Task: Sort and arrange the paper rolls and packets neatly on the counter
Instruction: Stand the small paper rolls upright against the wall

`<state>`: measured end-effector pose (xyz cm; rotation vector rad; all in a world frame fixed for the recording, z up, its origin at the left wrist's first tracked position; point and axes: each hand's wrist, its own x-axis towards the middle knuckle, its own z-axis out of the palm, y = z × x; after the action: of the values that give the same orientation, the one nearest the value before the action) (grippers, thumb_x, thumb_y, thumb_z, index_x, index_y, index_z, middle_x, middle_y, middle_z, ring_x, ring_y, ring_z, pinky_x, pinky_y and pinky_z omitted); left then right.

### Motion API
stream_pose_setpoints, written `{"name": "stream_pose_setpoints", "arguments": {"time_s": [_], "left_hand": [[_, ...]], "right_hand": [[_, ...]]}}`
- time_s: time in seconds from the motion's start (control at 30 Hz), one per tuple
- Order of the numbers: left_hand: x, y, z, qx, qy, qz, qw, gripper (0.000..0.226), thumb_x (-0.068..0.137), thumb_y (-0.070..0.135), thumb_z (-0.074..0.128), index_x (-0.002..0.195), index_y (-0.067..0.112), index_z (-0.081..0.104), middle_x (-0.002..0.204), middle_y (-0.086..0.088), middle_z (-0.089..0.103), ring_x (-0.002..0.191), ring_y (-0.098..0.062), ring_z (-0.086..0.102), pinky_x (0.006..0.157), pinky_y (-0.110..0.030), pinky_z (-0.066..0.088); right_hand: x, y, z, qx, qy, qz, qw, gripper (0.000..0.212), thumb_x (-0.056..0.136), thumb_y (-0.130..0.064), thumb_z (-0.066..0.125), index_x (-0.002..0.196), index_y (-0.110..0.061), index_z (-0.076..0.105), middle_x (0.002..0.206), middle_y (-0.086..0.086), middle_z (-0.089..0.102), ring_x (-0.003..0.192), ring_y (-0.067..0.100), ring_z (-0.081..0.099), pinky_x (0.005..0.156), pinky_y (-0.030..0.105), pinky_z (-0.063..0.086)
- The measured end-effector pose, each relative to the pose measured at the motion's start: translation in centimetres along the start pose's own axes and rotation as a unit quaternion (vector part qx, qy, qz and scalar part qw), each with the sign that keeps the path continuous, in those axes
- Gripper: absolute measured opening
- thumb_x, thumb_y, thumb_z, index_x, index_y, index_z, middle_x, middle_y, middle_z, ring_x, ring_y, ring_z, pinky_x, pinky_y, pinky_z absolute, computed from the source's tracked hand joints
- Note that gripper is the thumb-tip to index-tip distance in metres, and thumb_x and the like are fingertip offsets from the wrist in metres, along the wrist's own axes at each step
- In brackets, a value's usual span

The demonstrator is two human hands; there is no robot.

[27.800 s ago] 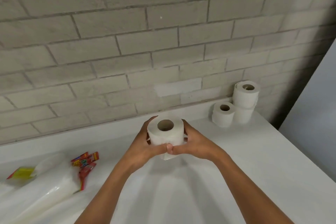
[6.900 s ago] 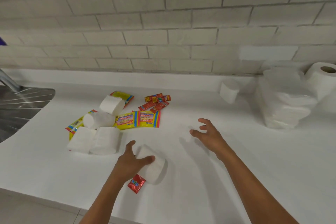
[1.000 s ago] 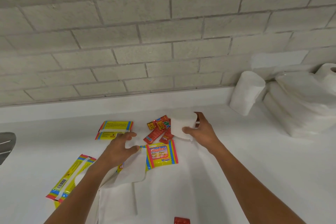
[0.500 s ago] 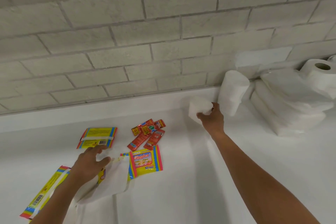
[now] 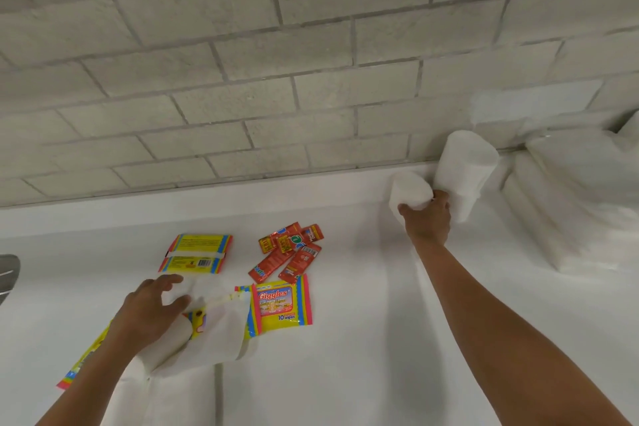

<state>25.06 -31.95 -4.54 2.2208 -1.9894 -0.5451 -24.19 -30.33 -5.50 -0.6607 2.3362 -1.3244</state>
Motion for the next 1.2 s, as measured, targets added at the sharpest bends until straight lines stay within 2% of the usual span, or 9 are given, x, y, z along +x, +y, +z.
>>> {"name": "stream_pose_setpoints", "arguments": {"time_s": [0.1, 0.23, 0.43, 0.63, 0.77, 0.87, 1.03, 1.13, 1.2], "left_hand": [[-0.6, 0.0, -0.4, -0.002, 0.009, -0.018, 1.000, 0.040, 0.084, 0.044, 0.071, 0.121, 0.037, 0.060, 0.113, 0.005, 0.057, 0.106, -0.024, 0.056, 0.084, -0.037, 0.043], [-1.1, -0.9, -1.1, -0.011, 0.019, -0.044, 0.999, 0.040, 0.083, 0.047, 0.070, 0.121, 0.037, 0.060, 0.115, 0.005, 0.058, 0.105, -0.023, 0.060, 0.089, -0.039, 0.046], [-1.7, -1.0, -2.0, -0.004, -0.005, -0.086, 0.996, 0.046, 0.088, 0.054, 0.062, 0.129, 0.032, 0.055, 0.125, -0.003, 0.060, 0.118, -0.026, 0.057, 0.086, -0.036, 0.038], [-3.1, -1.6, -3.2, -0.005, -0.062, -0.121, 0.991, 0.055, 0.087, 0.064, 0.056, 0.132, 0.032, 0.053, 0.135, 0.002, 0.059, 0.124, -0.026, 0.052, 0.099, -0.036, 0.039], [-4.6, -1.8, -3.6, -0.022, -0.106, -0.134, 0.985, 0.076, 0.070, 0.076, 0.058, 0.132, 0.032, 0.053, 0.137, -0.006, 0.054, 0.126, -0.028, 0.051, 0.101, -0.035, 0.041], [-5.1, -2.1, -3.6, -0.027, -0.128, -0.140, 0.982, 0.075, 0.076, 0.071, 0.062, 0.137, 0.029, 0.050, 0.138, -0.008, 0.051, 0.126, -0.029, 0.050, 0.105, -0.038, 0.042], [-5.5, -1.9, -4.3, -0.054, -0.162, -0.131, 0.976, 0.085, 0.072, 0.067, 0.067, 0.143, 0.028, 0.041, 0.141, -0.005, 0.048, 0.127, -0.027, 0.050, 0.105, -0.039, 0.045], [-4.4, -3.0, -4.3, -0.118, -0.167, -0.124, 0.971, 0.099, 0.051, 0.063, 0.067, 0.141, 0.031, 0.042, 0.129, -0.003, 0.056, 0.112, -0.026, 0.060, 0.095, -0.044, 0.054], [-4.2, -3.0, -4.6, -0.156, -0.172, -0.127, 0.964, 0.092, 0.062, 0.051, 0.075, 0.144, 0.027, 0.040, 0.125, -0.006, 0.059, 0.104, -0.027, 0.063, 0.091, -0.044, 0.056]], "right_hand": [[0.1, 0.5, 0.1, 0.010, -0.008, 0.011, 1.000, 0.069, 0.074, -0.026, 0.081, 0.128, -0.008, 0.043, 0.130, 0.014, 0.053, 0.115, 0.040, 0.055, 0.091, 0.047, 0.046], [-0.7, 1.0, 0.4, 0.027, -0.029, 0.012, 0.999, 0.074, 0.075, -0.022, 0.081, 0.136, -0.010, 0.040, 0.134, 0.014, 0.048, 0.119, 0.036, 0.052, 0.094, 0.042, 0.044], [-2.3, 1.6, -0.1, 0.063, -0.037, 0.043, 0.996, 0.088, 0.078, -0.018, 0.079, 0.150, -0.014, 0.027, 0.144, 0.018, 0.041, 0.131, 0.037, 0.042, 0.104, 0.044, 0.040], [-6.8, 2.9, -0.6, 0.077, -0.049, 0.019, 0.996, 0.079, 0.082, -0.017, 0.077, 0.148, -0.011, 0.033, 0.139, 0.021, 0.047, 0.125, 0.035, 0.048, 0.101, 0.040, 0.040], [-9.6, 3.7, -0.8, 0.080, -0.064, 0.009, 0.995, 0.070, 0.084, -0.019, 0.076, 0.144, -0.014, 0.039, 0.135, 0.018, 0.049, 0.118, 0.035, 0.055, 0.099, 0.043, 0.045], [-11.4, 4.2, -0.9, 0.083, -0.082, 0.005, 0.993, 0.068, 0.085, -0.021, 0.075, 0.143, -0.015, 0.040, 0.135, 0.018, 0.050, 0.119, 0.035, 0.055, 0.097, 0.041, 0.045], [-13.3, 4.2, -1.4, 0.091, -0.105, 0.017, 0.990, 0.068, 0.087, -0.024, 0.074, 0.145, -0.019, 0.039, 0.138, 0.017, 0.046, 0.123, 0.032, 0.052, 0.091, 0.033, 0.041], [-14.2, 3.8, -1.7, 0.099, -0.113, 0.026, 0.988, 0.068, 0.087, -0.025, 0.073, 0.146, -0.021, 0.038, 0.141, 0.016, 0.043, 0.128, 0.031, 0.049, 0.093, 0.034, 0.040], [-14.6, 3.5, -1.7, 0.099, -0.117, 0.026, 0.988, 0.068, 0.087, -0.026, 0.073, 0.145, -0.022, 0.038, 0.142, 0.016, 0.043, 0.128, 0.031, 0.049, 0.094, 0.035, 0.040]]}}
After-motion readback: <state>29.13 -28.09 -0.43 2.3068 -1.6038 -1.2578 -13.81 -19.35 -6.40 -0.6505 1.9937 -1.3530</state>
